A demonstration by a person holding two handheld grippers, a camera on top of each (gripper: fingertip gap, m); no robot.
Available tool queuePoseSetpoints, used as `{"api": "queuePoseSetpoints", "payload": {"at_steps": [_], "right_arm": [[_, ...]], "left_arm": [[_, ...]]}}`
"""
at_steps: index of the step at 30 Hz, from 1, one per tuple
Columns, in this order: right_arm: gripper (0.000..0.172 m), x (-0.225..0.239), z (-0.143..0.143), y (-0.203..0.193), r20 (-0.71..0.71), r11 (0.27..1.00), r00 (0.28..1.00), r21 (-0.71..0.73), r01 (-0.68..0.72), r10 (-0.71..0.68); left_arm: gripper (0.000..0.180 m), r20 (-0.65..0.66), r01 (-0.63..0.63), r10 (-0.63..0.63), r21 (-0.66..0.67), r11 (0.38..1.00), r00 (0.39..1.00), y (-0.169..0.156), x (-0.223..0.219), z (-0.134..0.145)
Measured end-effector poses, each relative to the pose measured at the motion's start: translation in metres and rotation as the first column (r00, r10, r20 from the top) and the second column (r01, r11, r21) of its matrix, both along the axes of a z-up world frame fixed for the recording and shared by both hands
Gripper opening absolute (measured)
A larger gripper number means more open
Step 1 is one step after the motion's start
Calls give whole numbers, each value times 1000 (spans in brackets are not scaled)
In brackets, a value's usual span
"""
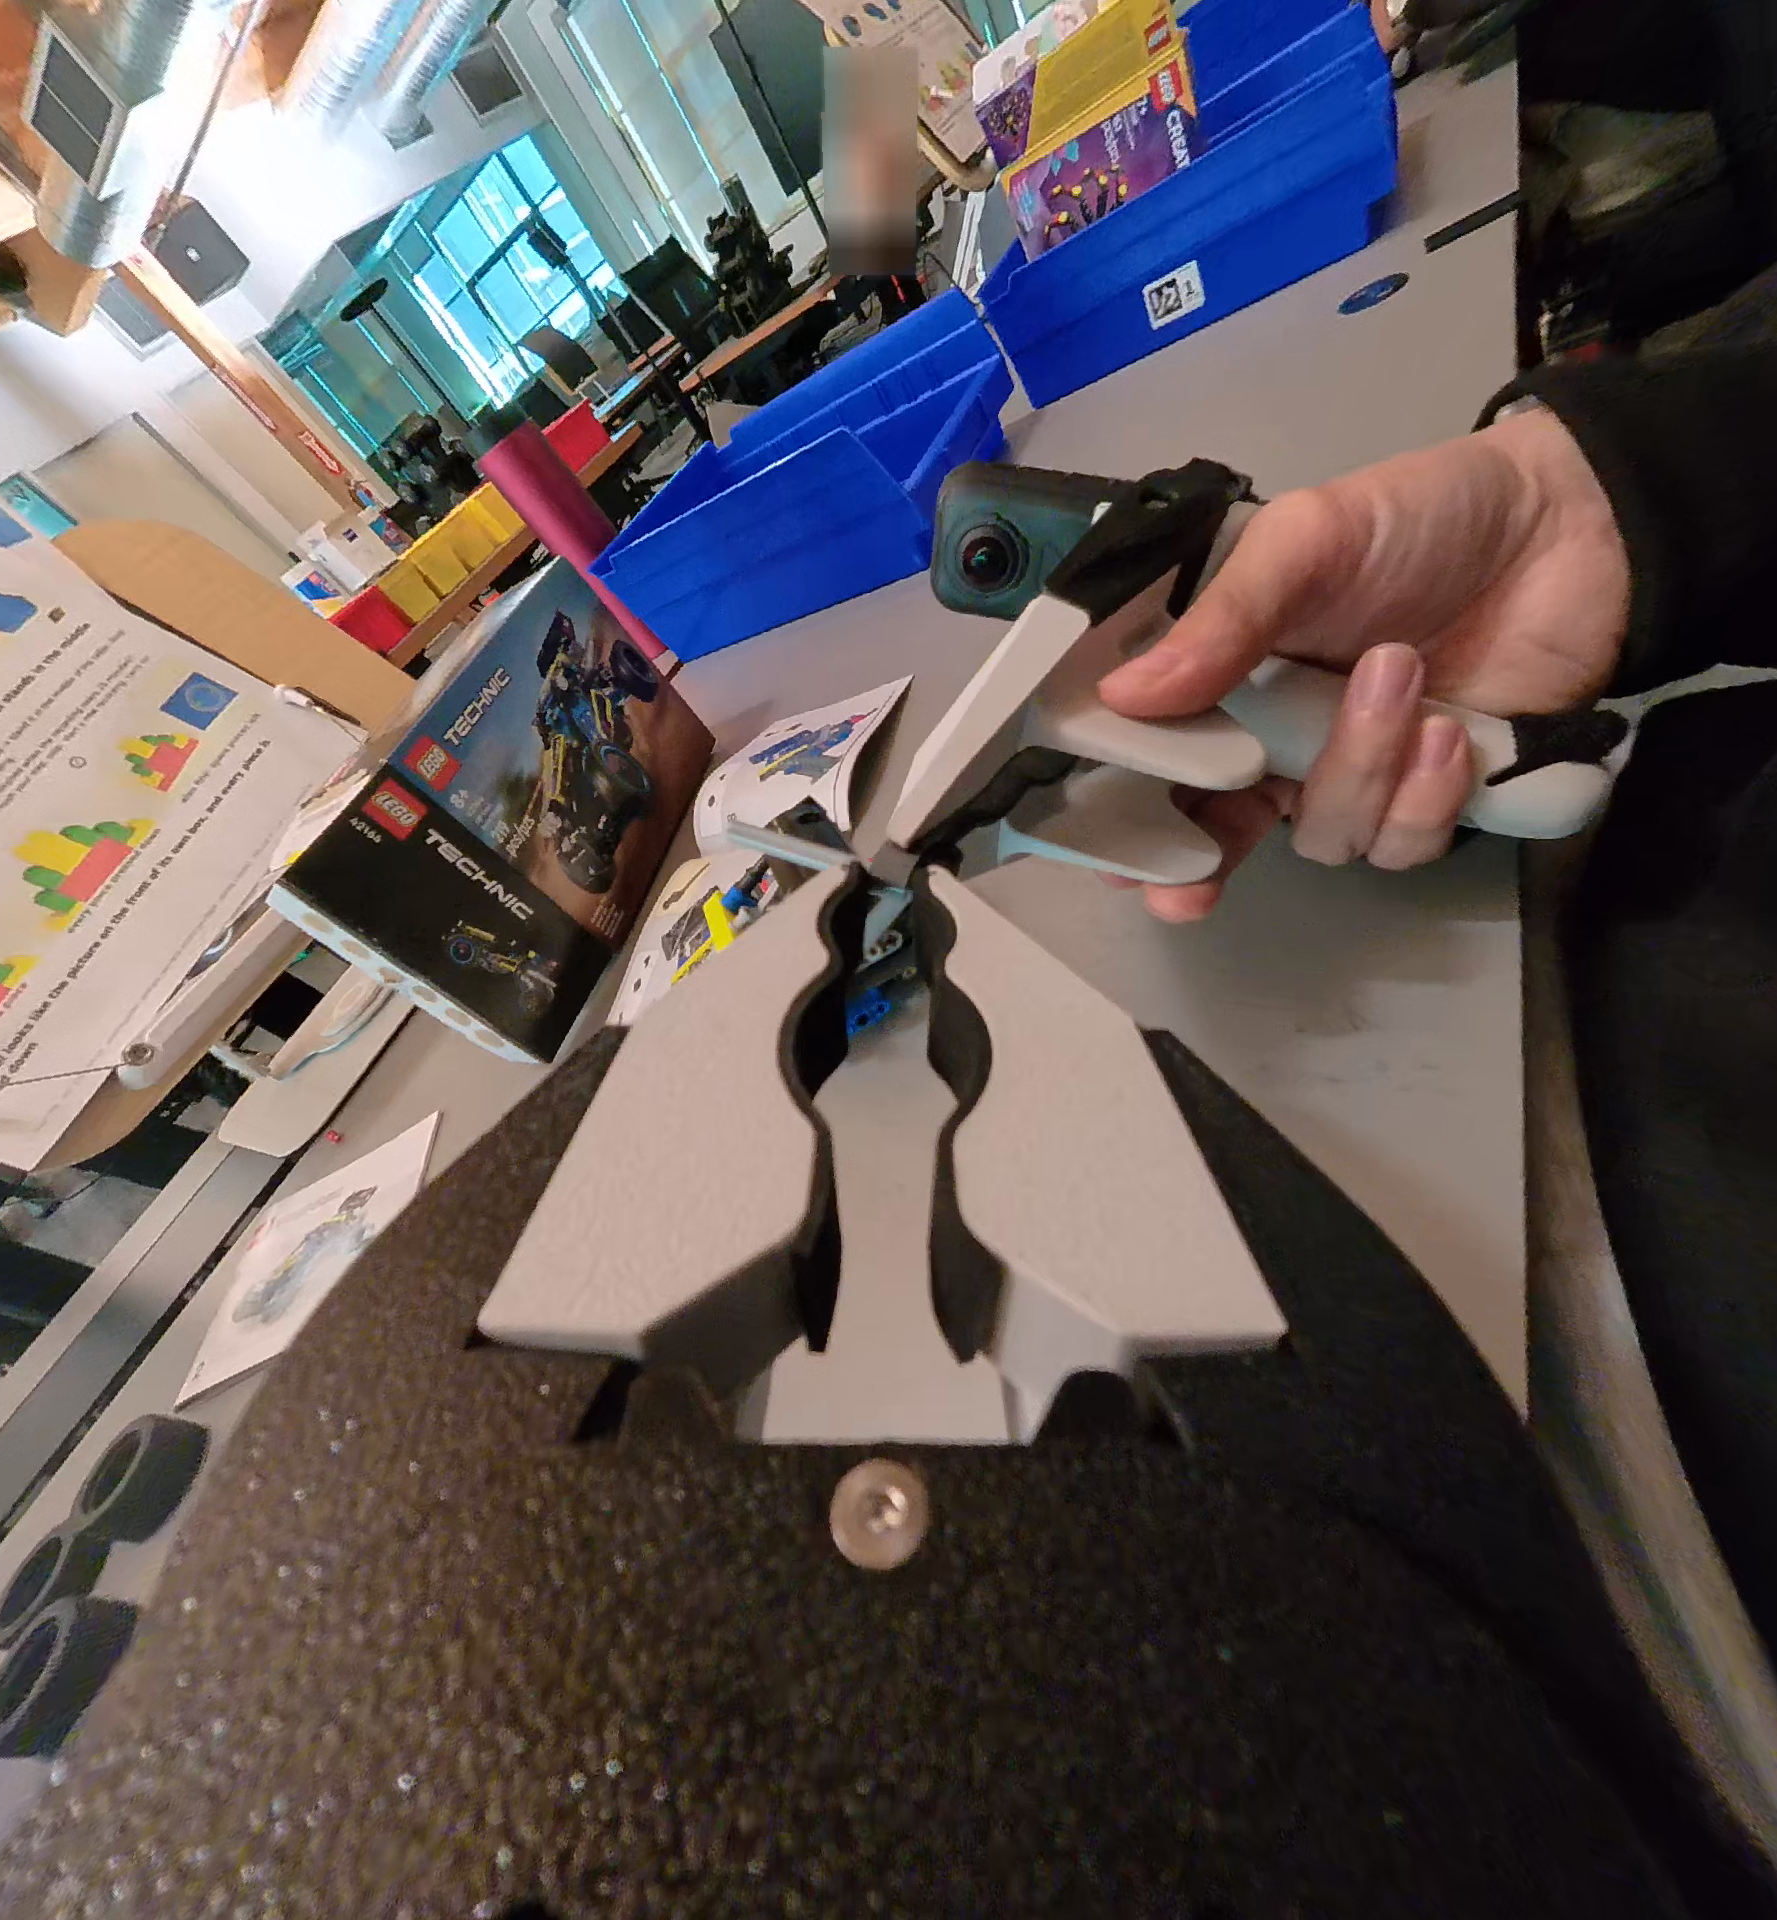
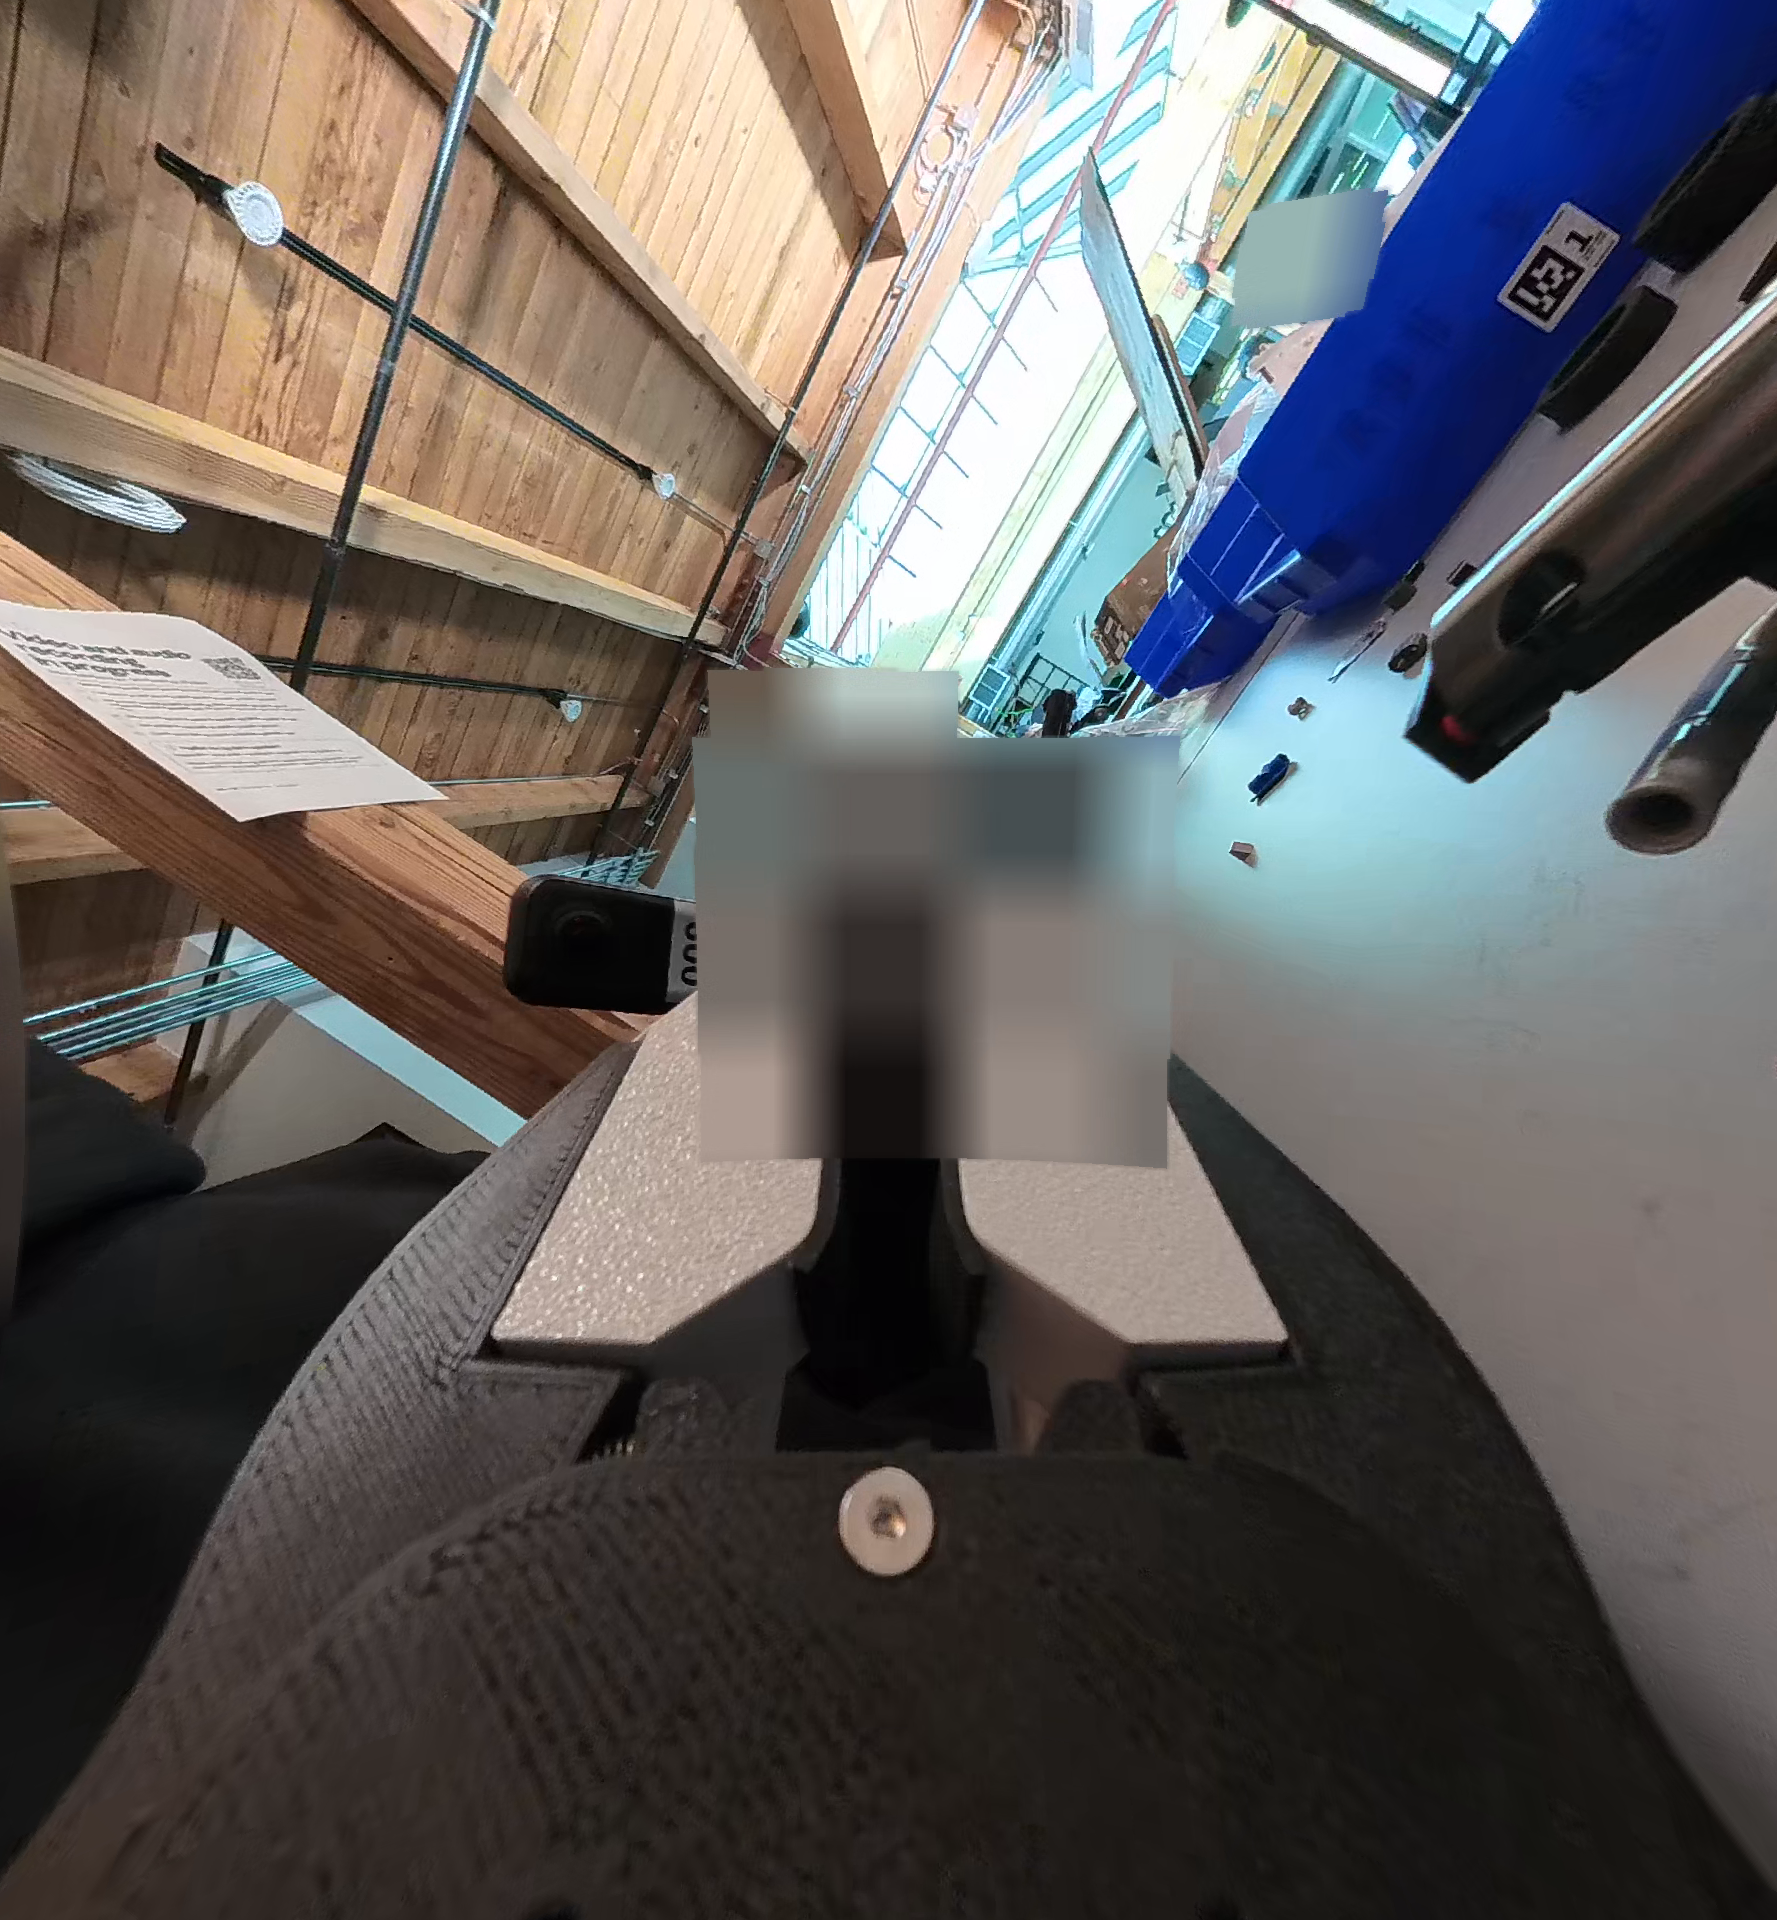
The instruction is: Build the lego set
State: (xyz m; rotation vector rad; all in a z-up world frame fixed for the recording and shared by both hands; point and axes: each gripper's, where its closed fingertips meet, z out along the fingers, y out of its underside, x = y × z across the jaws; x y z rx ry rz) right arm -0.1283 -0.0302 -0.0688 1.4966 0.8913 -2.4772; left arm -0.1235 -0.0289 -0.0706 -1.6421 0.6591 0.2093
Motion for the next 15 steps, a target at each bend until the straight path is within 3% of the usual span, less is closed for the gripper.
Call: {"api": "queuePoseSetpoints", "payload": {"at_steps": [3, 6, 8, 11, 15], "right_arm": [[4, 3, 0, 1, -6, 998, 1000, 63, -14, 15], [5, 8, -5, 9, -7, 957, 1000, 289, 24, -23], [5, 10, -12, 23, -4, 880, 995, 467, 88, -97], [5, 13, -22, 46, -34, 709, 975, 682, 182, -217], [4, 11, -38, 53, -58, 505, 962, 842, 190, -265]], "left_arm": [[6, 35, 45, -45, 5, 999, 998, -1, 5, -2], [17, 113, 105, -100, -37, 994, 988, -5, 7, -7], [19, 148, 109, -100, -59, 992, 984, -5, 1, -8], [28, 200, 127, -108, -89, 988, 974, -1, -7, -9], [44, 341, 165, -128, -83, 983, 931, 14, -17, -4]]}}
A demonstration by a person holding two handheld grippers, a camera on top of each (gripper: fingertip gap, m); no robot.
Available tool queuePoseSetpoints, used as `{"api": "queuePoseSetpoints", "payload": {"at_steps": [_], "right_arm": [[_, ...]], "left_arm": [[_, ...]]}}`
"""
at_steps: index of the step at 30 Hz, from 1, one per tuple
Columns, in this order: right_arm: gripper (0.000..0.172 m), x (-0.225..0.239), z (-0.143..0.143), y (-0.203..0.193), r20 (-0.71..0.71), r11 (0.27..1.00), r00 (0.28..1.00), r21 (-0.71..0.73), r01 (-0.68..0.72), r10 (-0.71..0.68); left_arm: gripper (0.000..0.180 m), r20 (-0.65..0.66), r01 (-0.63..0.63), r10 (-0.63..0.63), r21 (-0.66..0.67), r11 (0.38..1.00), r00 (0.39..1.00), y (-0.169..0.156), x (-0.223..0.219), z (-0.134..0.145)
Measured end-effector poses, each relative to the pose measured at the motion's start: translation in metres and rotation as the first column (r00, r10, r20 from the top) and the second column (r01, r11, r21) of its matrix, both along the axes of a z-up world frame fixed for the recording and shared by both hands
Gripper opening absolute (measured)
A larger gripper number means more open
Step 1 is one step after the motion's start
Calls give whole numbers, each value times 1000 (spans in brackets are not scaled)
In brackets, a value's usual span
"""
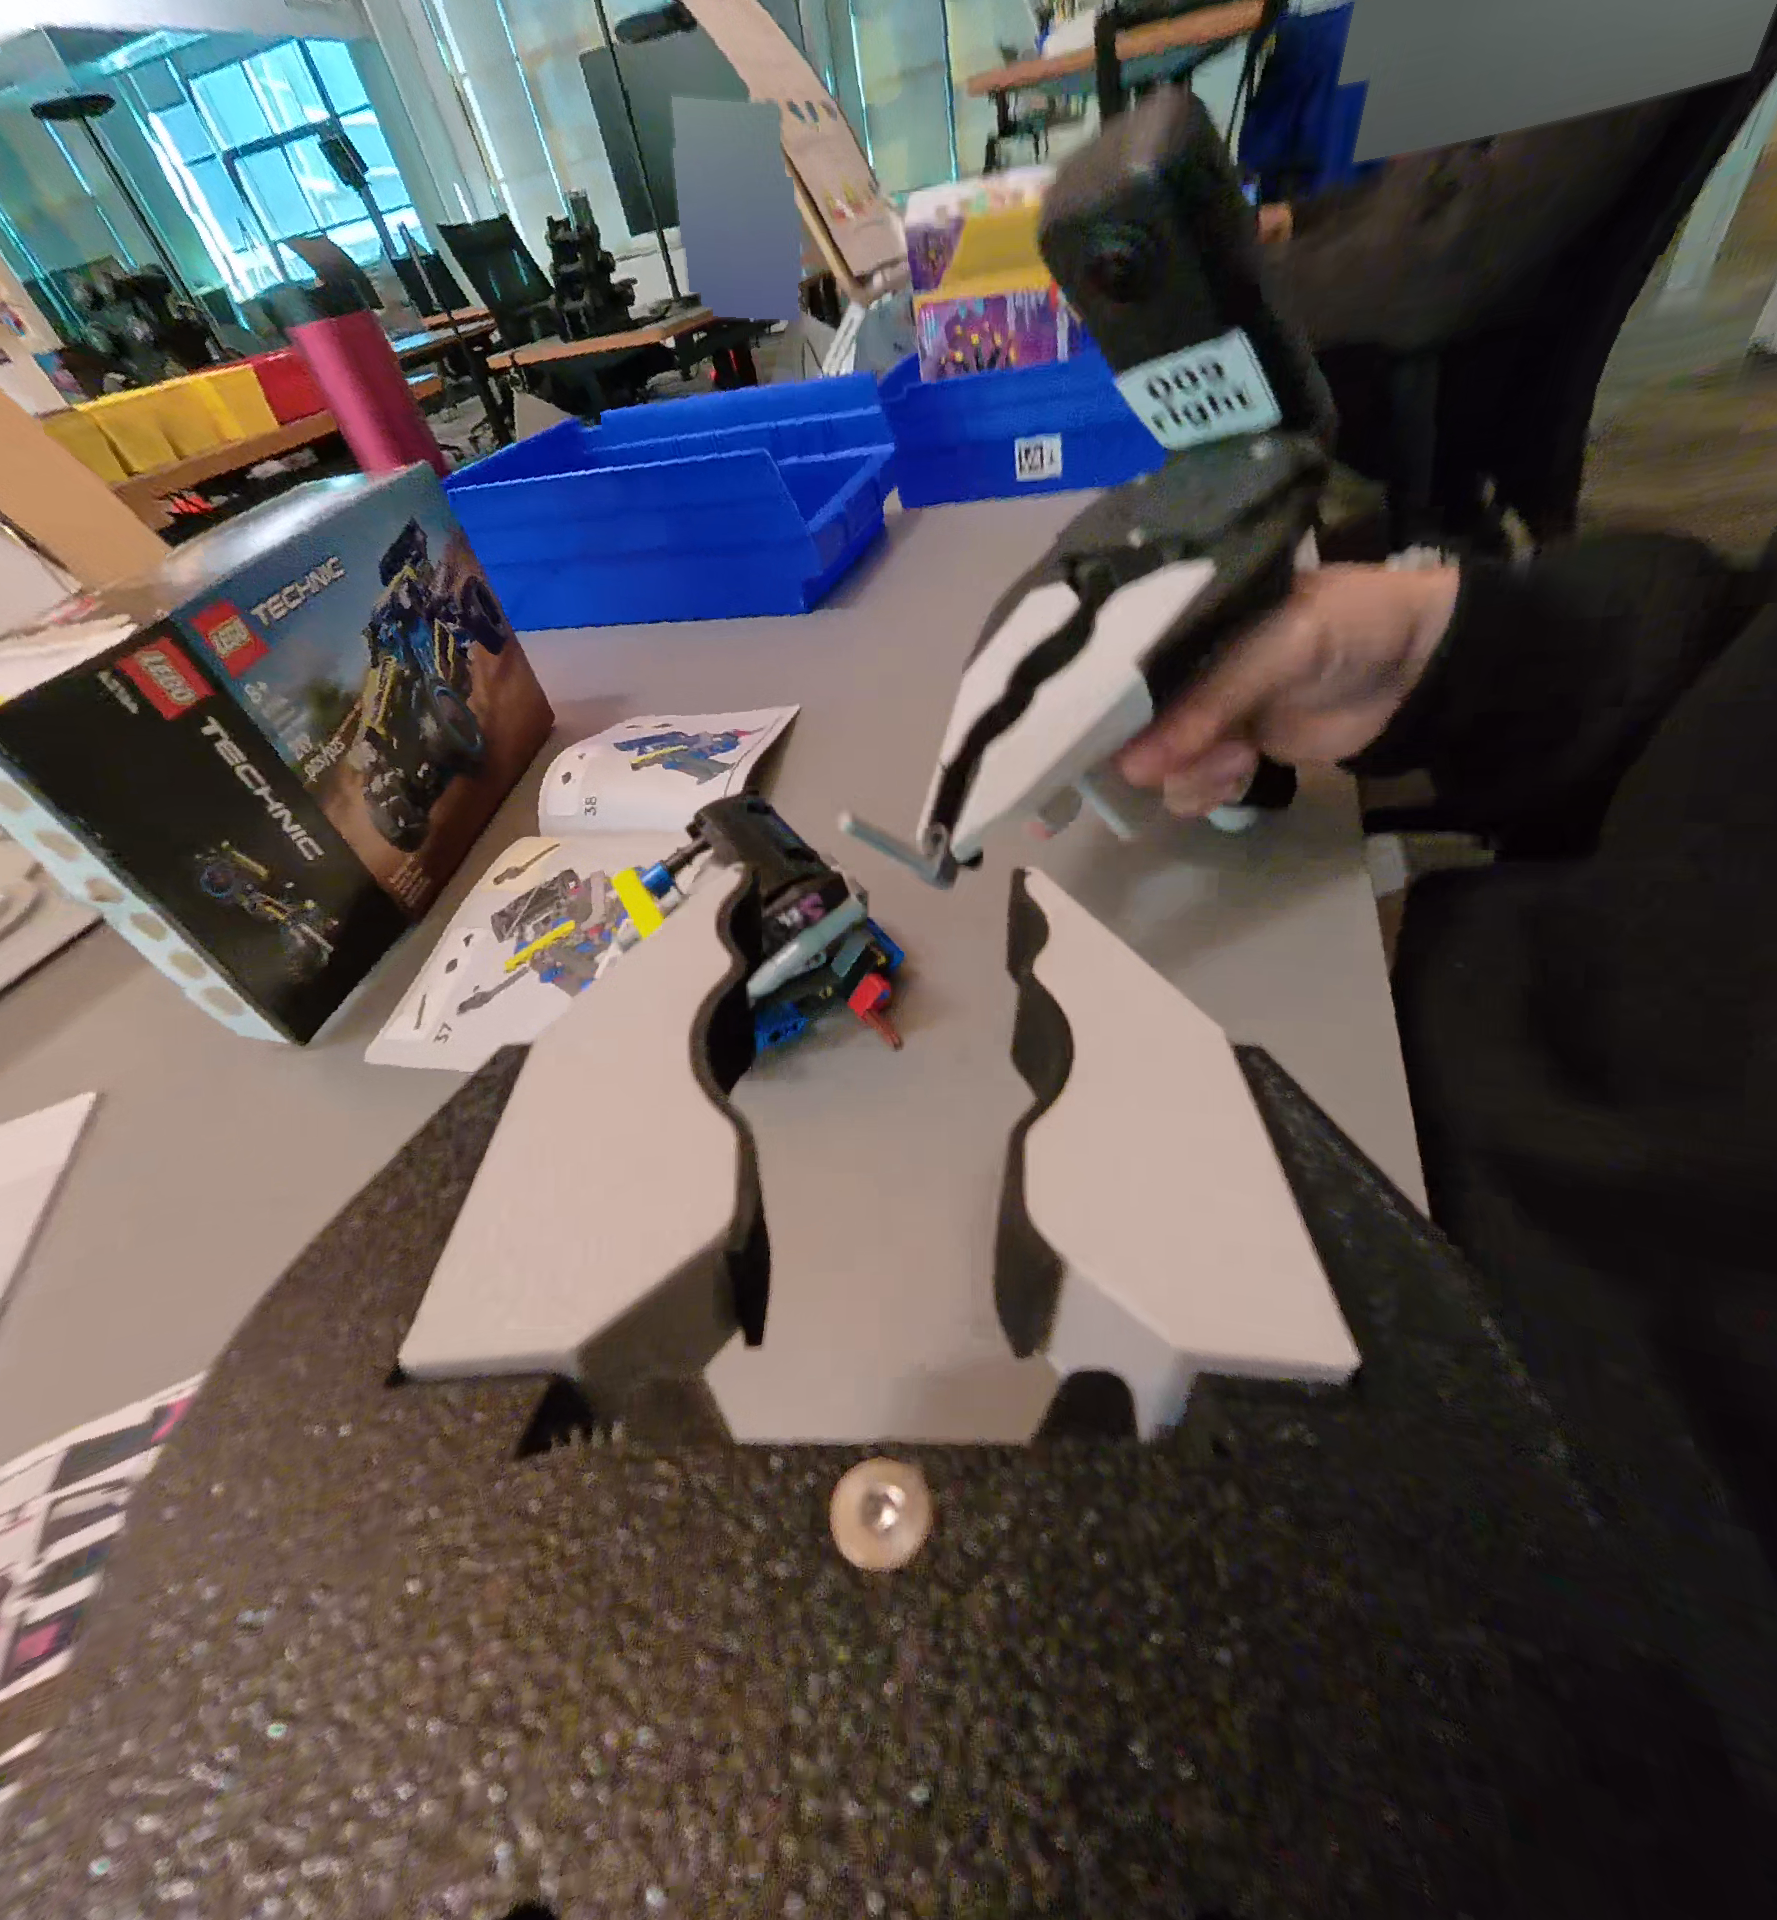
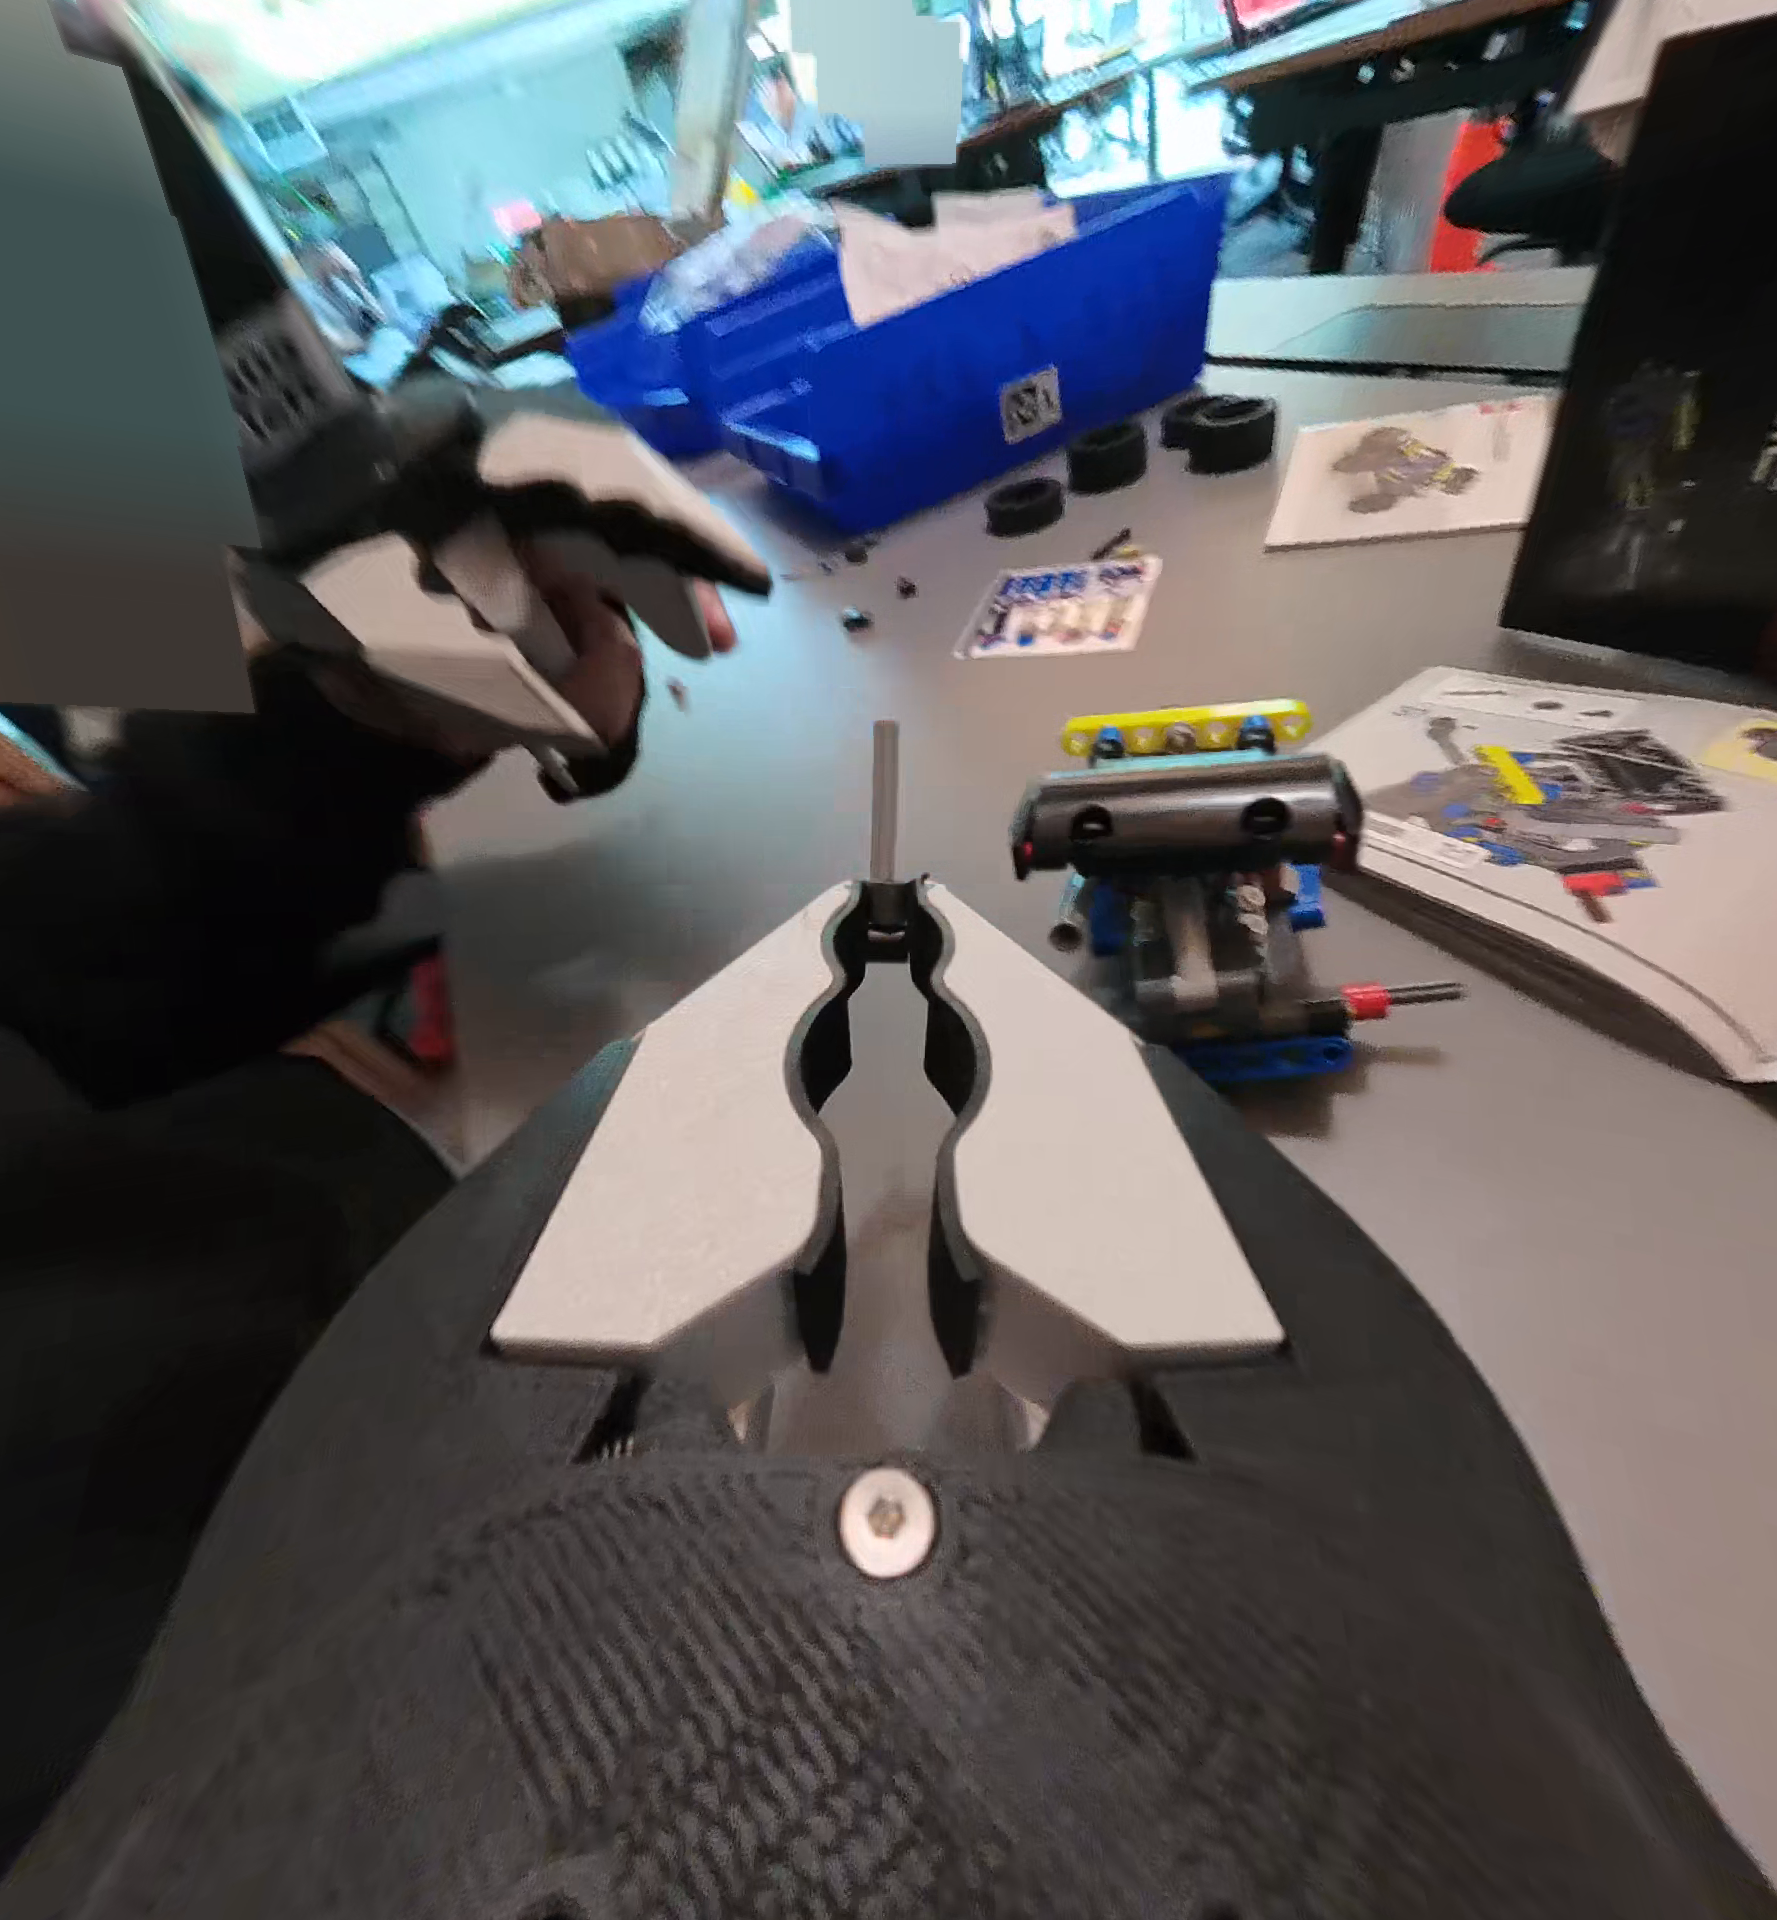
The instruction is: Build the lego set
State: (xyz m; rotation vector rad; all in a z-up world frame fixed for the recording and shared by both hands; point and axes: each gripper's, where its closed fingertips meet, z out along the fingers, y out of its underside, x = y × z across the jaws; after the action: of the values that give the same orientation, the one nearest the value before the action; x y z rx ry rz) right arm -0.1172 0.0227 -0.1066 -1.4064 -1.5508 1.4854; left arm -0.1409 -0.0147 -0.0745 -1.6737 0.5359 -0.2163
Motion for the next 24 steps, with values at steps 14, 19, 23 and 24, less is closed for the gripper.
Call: {"api": "queuePoseSetpoints", "payload": {"at_steps": [14, 19, 23, 24], "right_arm": [[4, -2, -16, 39, -17, 903, 994, 415, 107, -110], [4, 1, -16, 35, 34, 907, 994, 415, 78, -101], [4, 1, -2, 17, 57, 995, 997, 89, 38, -44], [4, 1, 6, 17, 22, 998, 998, 33, 50, -51]], "left_arm": [[47, -103, 56, -65, -88, 995, 993, 47, -2, -27], [44, -73, 94, -105, -140, 986, 992, 46, 0, -33], [35, -144, 104, -128, -165, 981, 981, 42, -1, -32], [33, -166, 120, -148, -166, 979, 975, 41, 0, -31]]}}
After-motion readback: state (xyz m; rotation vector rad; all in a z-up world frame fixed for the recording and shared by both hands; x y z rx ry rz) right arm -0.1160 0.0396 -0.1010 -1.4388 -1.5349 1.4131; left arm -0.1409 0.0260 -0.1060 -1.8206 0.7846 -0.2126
